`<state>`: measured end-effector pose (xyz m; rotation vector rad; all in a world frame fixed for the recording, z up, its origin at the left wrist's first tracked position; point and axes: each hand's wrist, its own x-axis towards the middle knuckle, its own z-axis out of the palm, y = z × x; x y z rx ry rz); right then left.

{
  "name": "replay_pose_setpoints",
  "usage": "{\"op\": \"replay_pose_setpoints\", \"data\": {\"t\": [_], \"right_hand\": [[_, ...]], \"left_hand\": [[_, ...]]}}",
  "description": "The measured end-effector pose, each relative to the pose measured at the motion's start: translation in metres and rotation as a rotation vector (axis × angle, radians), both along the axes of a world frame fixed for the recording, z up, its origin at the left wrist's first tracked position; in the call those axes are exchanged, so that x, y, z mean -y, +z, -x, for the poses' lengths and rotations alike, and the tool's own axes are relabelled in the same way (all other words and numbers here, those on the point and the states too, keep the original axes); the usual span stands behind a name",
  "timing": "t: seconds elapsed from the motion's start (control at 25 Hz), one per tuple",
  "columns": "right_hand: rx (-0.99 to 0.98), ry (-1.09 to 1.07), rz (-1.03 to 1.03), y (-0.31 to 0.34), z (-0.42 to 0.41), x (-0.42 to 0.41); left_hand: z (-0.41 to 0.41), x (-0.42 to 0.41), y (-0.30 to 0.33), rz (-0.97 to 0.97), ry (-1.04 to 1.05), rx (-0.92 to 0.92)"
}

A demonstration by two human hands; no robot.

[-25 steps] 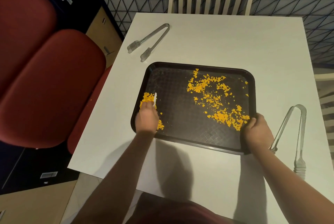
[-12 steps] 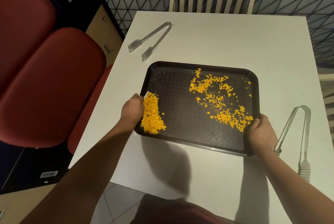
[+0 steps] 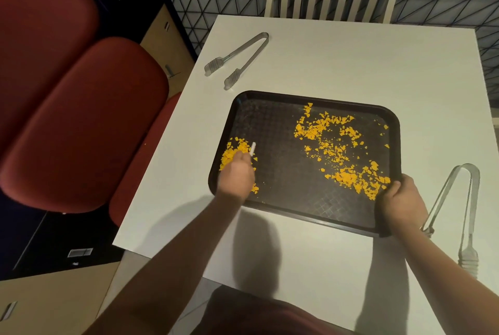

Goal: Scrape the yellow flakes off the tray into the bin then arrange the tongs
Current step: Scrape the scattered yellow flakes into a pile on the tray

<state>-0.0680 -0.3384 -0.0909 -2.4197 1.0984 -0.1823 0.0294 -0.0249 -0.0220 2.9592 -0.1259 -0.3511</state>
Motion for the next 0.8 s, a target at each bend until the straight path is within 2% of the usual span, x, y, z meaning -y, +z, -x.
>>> {"op": "replay_pose_setpoints", "data": {"t": [0.12,0.28,0.32,0.4,0.48,0.64,0.8], "right_hand": [[-0.008,0.005,0.002,0.0,0.0,0.0],[-0.01,0.011,-0.004,0.001,0.001,0.001],[-0.013,0.008,-0.008,0.001,0.001,0.001],[-0.016,0.004,-0.008,0.001,0.0,0.0],[-0.017,-0.001,-0.007,0.002,0.0,-0.001],[-0.013,0.0,-0.015,0.004,0.001,-0.001],[-0.014,-0.002,-0.064,0.008,0.001,-0.002]], "left_hand": [[0.025,0.024,-0.007,0.065,-0.014,-0.086],[0.047,0.009,-0.01,0.145,-0.078,0.047],[0.048,0.004,-0.014,0.102,-0.073,0.005],[0.049,0.001,-0.016,0.135,-0.003,-0.028],[0.044,0.009,-0.011,0.247,0.064,0.009],[0.038,0.026,-0.016,0.163,0.043,-0.028],[0.026,0.017,-0.023,0.122,0.176,-0.004]]}}
